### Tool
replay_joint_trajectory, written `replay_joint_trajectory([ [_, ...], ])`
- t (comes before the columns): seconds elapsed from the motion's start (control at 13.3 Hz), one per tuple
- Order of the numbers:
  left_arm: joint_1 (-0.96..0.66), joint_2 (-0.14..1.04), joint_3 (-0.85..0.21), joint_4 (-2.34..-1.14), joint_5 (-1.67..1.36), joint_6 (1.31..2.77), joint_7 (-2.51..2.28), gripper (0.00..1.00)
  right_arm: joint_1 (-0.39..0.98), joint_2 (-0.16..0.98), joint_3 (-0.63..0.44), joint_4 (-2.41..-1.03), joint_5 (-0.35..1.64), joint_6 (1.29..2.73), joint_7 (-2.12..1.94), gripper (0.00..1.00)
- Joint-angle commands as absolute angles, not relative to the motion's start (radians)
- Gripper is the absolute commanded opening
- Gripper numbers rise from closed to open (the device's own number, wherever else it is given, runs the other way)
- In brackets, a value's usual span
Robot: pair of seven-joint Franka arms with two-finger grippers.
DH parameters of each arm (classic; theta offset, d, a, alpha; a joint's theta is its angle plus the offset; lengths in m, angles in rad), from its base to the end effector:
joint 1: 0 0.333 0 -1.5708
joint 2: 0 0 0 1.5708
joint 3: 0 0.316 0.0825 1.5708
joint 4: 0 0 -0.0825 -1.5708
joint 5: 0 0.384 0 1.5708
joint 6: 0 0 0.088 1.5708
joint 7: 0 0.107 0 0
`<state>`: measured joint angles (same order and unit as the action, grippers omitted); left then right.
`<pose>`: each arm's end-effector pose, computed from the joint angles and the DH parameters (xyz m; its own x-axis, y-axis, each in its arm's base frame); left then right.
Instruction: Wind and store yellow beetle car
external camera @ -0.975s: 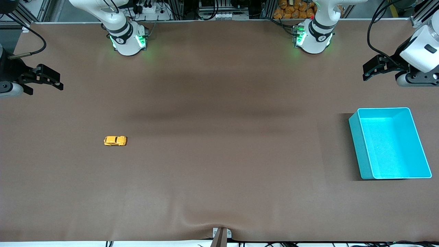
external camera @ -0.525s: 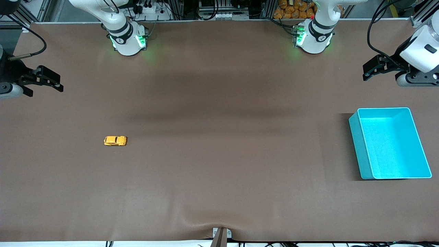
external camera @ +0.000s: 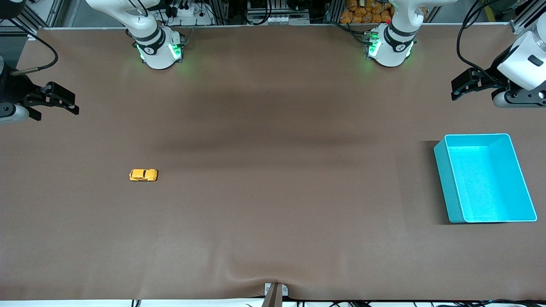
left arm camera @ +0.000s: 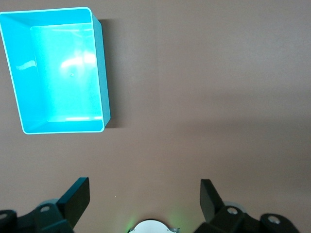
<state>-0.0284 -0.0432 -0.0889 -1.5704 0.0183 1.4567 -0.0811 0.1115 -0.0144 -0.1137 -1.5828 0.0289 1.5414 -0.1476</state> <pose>0.5256 -0.0609 0.6384 0.9971 -0.0335 -0.0686 -0.0355 -0.9990 -0.0278 0.5469 0.0015 0.6242 0.9891 0.1457 -0.0223 0.1449 -0.9889 -0.0342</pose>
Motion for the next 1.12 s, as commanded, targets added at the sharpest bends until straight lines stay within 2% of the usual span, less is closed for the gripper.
replay_joint_trajectory([
  [0.0, -0.025, -0.035, -0.095, -1.546, 0.043, 1.442, -0.077, 1.0, 0.11, -0.014, -0.121, -1.586, 0.048, 1.555, -0.155, 1.0],
  [0.9, -0.038, -0.046, -0.11, -1.548, 0.031, 1.44, -0.098, 1.0, 0.103, -0.015, -0.121, -1.614, 0.048, 1.589, -0.233, 1.0],
  [1.05, -0.037, -0.051, -0.15, -1.548, 0.029, 1.433, -0.126, 1.0, 0.101, -0.014, -0.121, -1.624, 0.048, 1.591, -0.242, 1.0],
])
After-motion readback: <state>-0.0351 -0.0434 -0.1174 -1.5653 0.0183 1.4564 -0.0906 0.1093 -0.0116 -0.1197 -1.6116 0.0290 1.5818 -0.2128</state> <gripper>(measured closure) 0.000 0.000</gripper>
